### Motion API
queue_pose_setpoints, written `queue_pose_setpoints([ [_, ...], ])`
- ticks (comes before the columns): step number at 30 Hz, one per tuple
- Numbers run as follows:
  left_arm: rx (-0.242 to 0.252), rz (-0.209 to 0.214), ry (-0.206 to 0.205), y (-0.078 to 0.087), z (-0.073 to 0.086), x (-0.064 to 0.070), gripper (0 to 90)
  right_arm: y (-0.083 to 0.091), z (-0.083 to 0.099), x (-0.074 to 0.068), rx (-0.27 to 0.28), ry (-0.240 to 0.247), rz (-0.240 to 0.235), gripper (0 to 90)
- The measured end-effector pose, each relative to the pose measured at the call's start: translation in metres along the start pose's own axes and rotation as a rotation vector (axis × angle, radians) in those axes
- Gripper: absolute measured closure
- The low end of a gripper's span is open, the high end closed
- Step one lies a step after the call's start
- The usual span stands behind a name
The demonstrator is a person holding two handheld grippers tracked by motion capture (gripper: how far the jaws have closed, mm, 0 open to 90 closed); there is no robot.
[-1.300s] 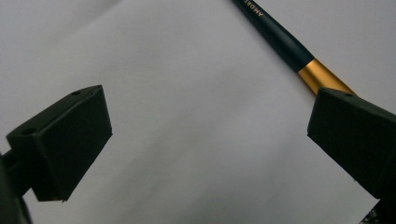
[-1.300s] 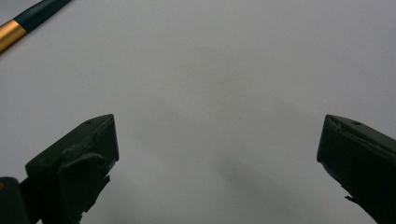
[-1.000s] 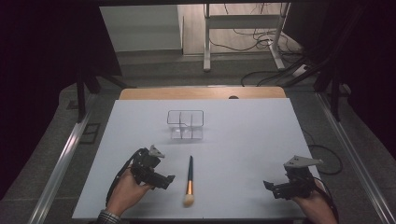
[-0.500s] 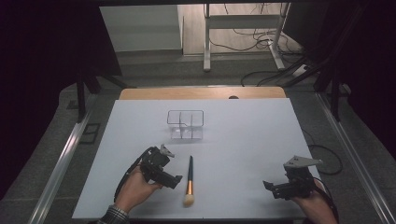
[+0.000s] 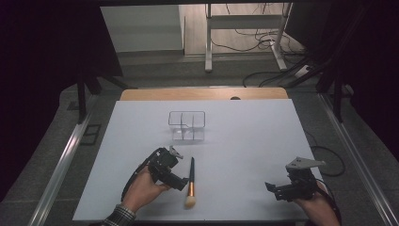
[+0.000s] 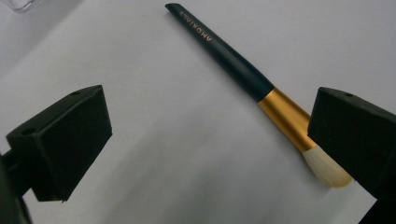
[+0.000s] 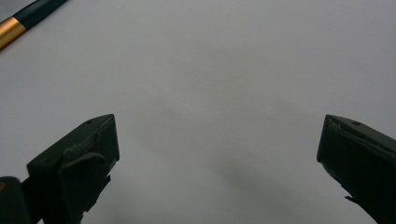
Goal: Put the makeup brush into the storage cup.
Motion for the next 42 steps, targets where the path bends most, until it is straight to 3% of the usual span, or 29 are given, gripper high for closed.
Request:
queue_pose_setpoints([
  [23,-0.023,-0.001,-0.035,-0.01,-0.031,0.021,0.7,0.0,0.0,0.0,0.0,-0.004,-0.01,0.0],
  [31,-0.043,-0.008,-0.028,-0.012,-0.031,0.019,1.3,-0.001,0.0,0.0,-0.003,-0.005,-0.012,0.0],
  [42,-0.087,-0.007,-0.025,-0.028,-0.031,0.024,2.4,-0.001,0.0,-0.001,-0.008,0.001,-0.012,0.0],
])
Point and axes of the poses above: each handheld gripper's, and its own axes: y roughly backward along the jaws, z roughly out of its underside, x roughly to its right, the point moved 2 cm from there along -y, roughly forward along the jaws, and after that the axes turned 14 degrees about -x, right-handed, at the moved point
